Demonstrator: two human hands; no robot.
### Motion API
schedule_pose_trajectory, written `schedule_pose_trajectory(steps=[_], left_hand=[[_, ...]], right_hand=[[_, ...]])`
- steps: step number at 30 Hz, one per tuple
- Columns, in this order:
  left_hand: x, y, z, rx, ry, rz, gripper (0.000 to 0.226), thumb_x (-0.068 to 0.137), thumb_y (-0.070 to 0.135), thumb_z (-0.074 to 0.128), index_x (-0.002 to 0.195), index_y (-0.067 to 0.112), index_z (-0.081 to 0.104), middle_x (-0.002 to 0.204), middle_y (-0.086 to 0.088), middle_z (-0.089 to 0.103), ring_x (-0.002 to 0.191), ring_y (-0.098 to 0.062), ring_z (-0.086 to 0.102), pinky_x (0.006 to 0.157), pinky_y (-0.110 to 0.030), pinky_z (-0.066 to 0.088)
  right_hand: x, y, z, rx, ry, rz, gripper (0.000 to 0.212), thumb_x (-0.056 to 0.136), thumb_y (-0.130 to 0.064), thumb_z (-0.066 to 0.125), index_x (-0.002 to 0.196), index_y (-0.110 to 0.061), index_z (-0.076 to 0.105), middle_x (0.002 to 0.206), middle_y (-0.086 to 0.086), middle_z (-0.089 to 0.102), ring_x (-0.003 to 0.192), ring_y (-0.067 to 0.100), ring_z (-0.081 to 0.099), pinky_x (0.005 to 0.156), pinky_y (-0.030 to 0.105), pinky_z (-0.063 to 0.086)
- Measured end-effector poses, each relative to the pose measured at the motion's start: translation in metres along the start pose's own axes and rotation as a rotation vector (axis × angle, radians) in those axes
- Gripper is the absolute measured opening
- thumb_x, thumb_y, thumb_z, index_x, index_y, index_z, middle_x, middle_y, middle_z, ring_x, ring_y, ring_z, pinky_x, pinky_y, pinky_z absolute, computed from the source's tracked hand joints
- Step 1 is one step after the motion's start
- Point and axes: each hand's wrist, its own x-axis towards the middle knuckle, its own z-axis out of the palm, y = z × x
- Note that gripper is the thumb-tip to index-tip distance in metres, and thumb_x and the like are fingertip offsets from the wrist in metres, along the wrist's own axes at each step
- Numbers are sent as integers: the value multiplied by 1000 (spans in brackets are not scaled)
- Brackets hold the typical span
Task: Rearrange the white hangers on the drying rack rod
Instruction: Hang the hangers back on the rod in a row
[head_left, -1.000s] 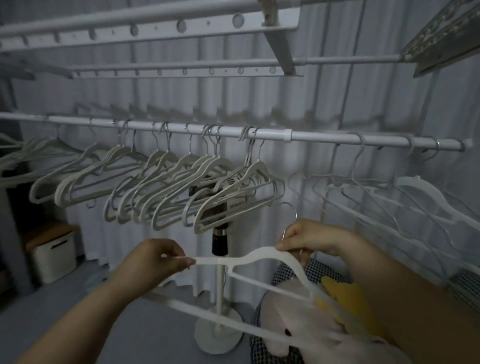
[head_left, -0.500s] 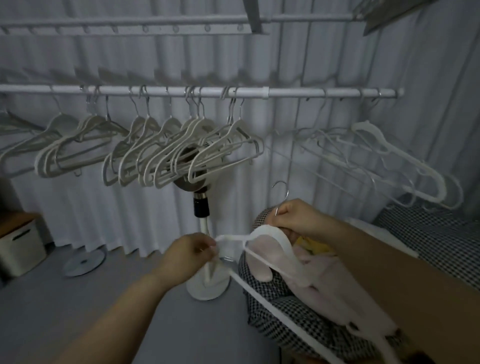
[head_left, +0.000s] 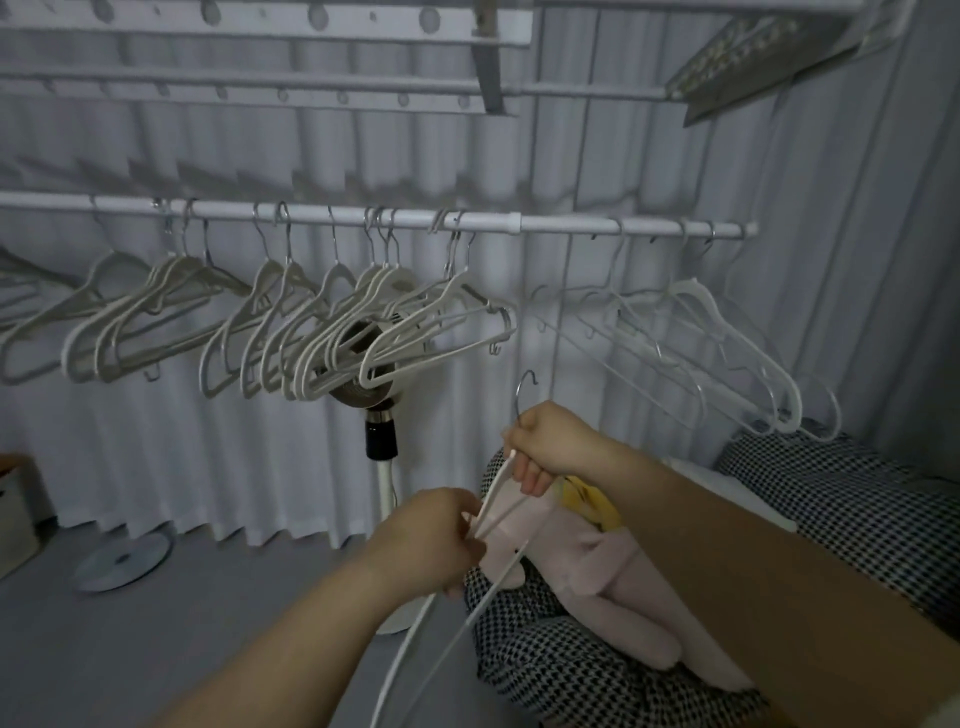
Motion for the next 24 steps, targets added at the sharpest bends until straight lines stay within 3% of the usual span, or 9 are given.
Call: schedule_pose_trajectory(steps=[3, 5, 7, 10, 13, 15, 18, 21, 24], left_hand=[[7, -6, -3, 75, 123, -19, 30, 88, 10, 45, 115, 14, 56, 106, -8, 65, 82, -24, 68, 58, -23, 50], [16, -8, -6, 95, 157, -14, 28, 88, 9, 44, 112, 13, 58, 107, -11, 66, 91, -24, 65, 73, -27, 51], [27, -8, -10, 101, 175, -13, 25, 88, 8, 44, 108, 12, 59, 103, -12, 66, 93, -25, 63, 78, -30, 50], [49, -7, -19, 123, 211, -7, 19, 89, 10, 45, 100, 9, 61, 99, -12, 67, 91, -24, 62, 76, -31, 49], [77, -5, -35, 121, 263, -15, 21, 88, 10, 44, 101, 11, 61, 92, -4, 66, 89, -20, 62, 72, -27, 48], [98, 0, -44, 93, 291, -18, 22, 87, 8, 44, 102, 11, 60, 87, 0, 64, 85, -18, 61, 71, -27, 49], [132, 11, -55, 7, 321, -29, 21, 88, 11, 45, 103, 11, 59, 96, -6, 66, 90, -22, 63, 79, -35, 51], [165, 24, -63, -26, 396, -3, 31, 85, 5, 46, 112, 16, 56, 93, 3, 61, 93, -18, 60, 74, -23, 43], [193, 38, -69, -50, 464, 30, 38, 82, 1, 46, 116, 17, 55, 91, 4, 60, 91, -19, 60, 72, -23, 44]], right_hand=[[11, 1, 0, 12, 27, -49, 33, 96, -16, 39, 66, -9, 49, 56, 11, 53, 28, 5, 51, 34, 17, 44], [21, 2, -5, -20, 40, -92, 30, 95, -17, 44, 66, -11, 51, 58, 7, 55, 31, 3, 52, 37, 16, 45], [32, -1, -14, -84, 26, -129, 23, 91, -18, 50, 70, -12, 54, 62, 4, 59, 38, 2, 54, 41, 13, 46], [52, -15, -43, -170, 47, -211, 14, 86, -13, 53, 79, -9, 64, 73, 5, 66, 59, 9, 59, 54, 14, 49], [81, -30, -81, -211, 224, -314, 13, 84, -14, 55, 78, -10, 65, 81, 5, 68, 80, 21, 61, 71, 27, 48], [101, -35, -103, -254, 353, -351, 12, 84, -15, 56, 91, -10, 66, 95, 6, 67, 87, 18, 58, 76, 27, 44], [129, -38, -130, -413, 455, -380, 29, 85, -17, 55, 112, -7, 59, 120, 12, 57, 110, 24, 52, 88, 25, 39], [150, -41, -154, -688, 537, -425, 45, 85, -21, 54, 128, -11, 46, 137, 11, 40, 128, 27, 33, 102, 28, 27], [167, -47, -176, -808, 627, -494, 53, 85, -22, 54, 135, -13, 38, 145, 8, 31, 134, 25, 25, 109, 31, 17]])
